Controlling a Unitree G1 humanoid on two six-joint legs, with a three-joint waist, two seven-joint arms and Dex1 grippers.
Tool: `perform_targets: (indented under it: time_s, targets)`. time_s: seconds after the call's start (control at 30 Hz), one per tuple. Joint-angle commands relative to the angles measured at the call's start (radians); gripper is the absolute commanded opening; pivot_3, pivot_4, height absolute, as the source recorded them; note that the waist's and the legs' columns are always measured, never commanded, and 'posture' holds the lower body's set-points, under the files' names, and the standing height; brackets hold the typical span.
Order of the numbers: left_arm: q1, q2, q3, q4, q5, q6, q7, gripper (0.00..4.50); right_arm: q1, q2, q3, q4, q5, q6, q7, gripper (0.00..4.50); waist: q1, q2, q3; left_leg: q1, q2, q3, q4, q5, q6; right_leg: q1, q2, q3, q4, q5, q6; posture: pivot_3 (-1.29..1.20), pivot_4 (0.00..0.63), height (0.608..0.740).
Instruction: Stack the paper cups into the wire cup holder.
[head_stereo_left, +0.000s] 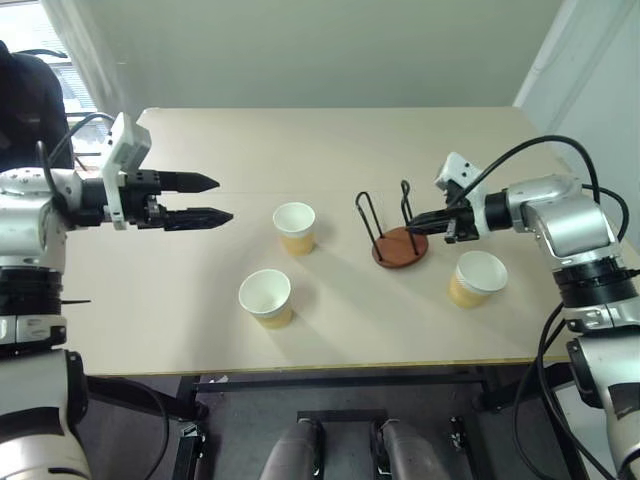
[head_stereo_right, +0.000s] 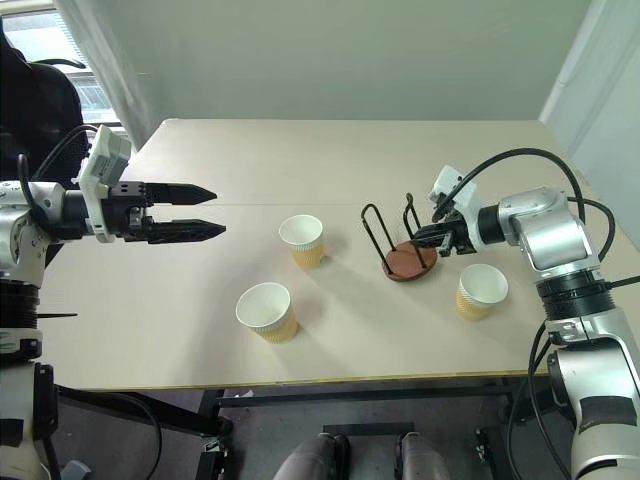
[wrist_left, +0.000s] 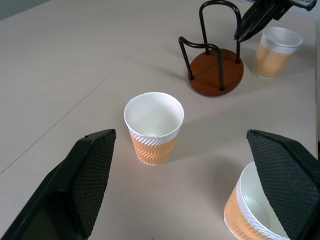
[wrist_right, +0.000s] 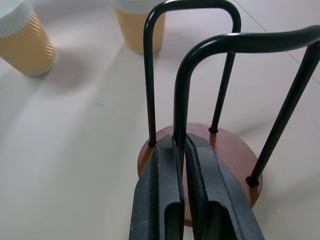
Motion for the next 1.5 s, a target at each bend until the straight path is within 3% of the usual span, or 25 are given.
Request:
perform_targets:
  time_s: [0.03, 0.7, 0.8, 1.03, 1.2, 1.5]
  targets:
    - [-0.024, 0.028, 0.015, -0.012, 0.003, -0.008, -0.003, 4.50, -0.021, 0.022, -0.005, -0.047, 0.023, -0.012, -0.004, 0.04, 0.000, 0.000, 0.000, 0.000, 0.000, 0.000, 0.000, 0.000, 0.000, 0.000, 0.000, 0.000, 0.000, 0.000, 0.000, 0.00, 0.150, 0.740]
    - [-0.026, 0.035, 0.016, -0.015, 0.001, -0.007, 0.001, 4.50, 0.041, 0.026, 0.072, -0.002, -0.061, -0.127, -0.025, 0.04, 0.000, -0.001, 0.000, 0.001, 0.000, 0.000, 0.000, 0.000, -0.001, 0.000, 0.000, 0.000, 0.001, 0.001, -0.001, 0.00, 0.150, 0.740]
    - [-0.026, 0.034, 0.016, -0.016, 0.000, -0.007, 0.001, 4.50, 0.035, 0.027, 0.072, 0.022, -0.076, -0.150, -0.030, 0.73, 0.000, -0.001, 0.000, 0.001, 0.000, 0.000, 0.000, 0.000, -0.001, 0.000, 0.000, 0.000, 0.001, 0.001, -0.001, 0.00, 0.150, 0.740]
    - [-0.031, 0.029, 0.014, -0.018, -0.003, -0.005, -0.001, 4.50, 0.006, 0.037, 0.057, 0.078, -0.104, -0.185, -0.061, 3.17, 0.000, -0.001, 0.000, 0.000, 0.000, 0.000, 0.000, 0.000, -0.001, 0.000, 0.000, 0.000, 0.001, 0.001, -0.001, 0.00, 0.150, 0.740]
    - [-0.027, 0.031, -0.013, -0.043, -0.007, -0.010, -0.058, 4.50, -0.019, 0.010, 0.042, 0.088, -0.102, -0.184, -0.050, 3.17, 0.000, -0.001, 0.000, 0.000, 0.000, 0.000, 0.000, 0.000, -0.002, 0.000, 0.000, 0.000, 0.000, 0.001, -0.001, 0.00, 0.150, 0.740]
    - [-0.090, 0.027, -0.115, 0.001, 0.047, -0.109, -0.157, 4.50, -0.088, -0.145, -0.025, 0.007, -0.043, -0.142, 0.062, 3.17, 0.005, -0.001, -0.001, -0.001, 0.000, 0.000, 0.000, -0.001, -0.004, 0.000, 0.000, 0.000, 0.000, 0.001, -0.001, 0.00, 0.150, 0.740]
